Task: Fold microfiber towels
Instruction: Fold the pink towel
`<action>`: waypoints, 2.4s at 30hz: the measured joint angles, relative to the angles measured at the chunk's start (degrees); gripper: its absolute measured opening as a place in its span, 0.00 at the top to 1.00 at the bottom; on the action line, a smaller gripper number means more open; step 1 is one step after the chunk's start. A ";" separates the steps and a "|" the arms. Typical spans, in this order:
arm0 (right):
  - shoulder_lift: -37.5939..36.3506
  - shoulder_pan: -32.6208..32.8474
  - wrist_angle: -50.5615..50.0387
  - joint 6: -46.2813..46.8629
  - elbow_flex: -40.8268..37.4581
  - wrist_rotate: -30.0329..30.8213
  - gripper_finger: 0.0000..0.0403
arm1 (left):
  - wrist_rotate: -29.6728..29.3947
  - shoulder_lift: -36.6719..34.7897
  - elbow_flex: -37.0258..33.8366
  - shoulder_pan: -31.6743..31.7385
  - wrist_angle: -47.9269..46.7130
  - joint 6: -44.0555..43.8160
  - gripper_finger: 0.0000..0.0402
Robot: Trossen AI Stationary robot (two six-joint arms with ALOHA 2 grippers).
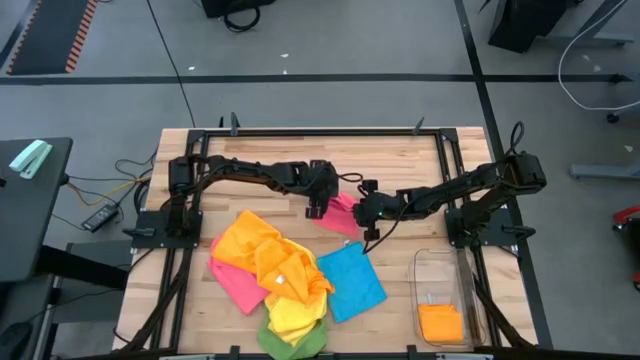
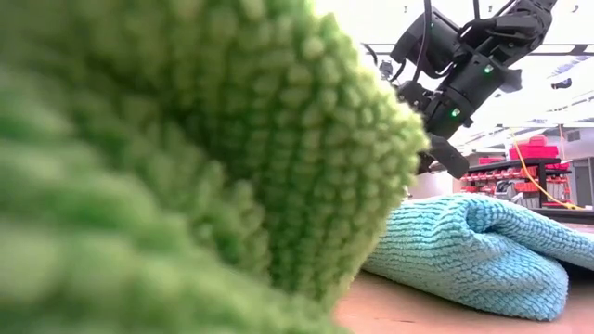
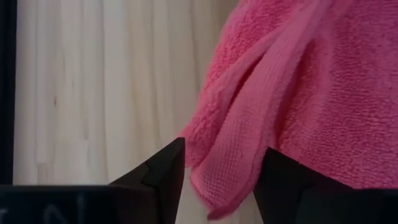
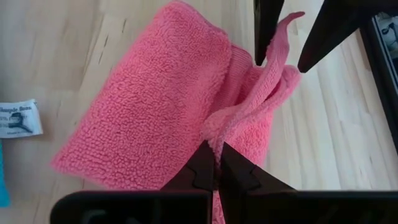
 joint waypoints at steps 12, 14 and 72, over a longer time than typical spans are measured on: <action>0.00 0.72 0.06 -2.40 0.00 -0.45 0.96 | 1.13 0.00 0.00 1.27 0.44 0.15 0.56; 0.00 0.74 0.06 -2.48 0.00 -0.38 0.96 | 1.13 0.00 0.00 1.46 0.46 0.20 0.56; -2.93 7.13 -13.85 11.04 5.55 -3.34 0.96 | 2.67 -3.40 0.03 -6.71 -3.63 -2.58 0.94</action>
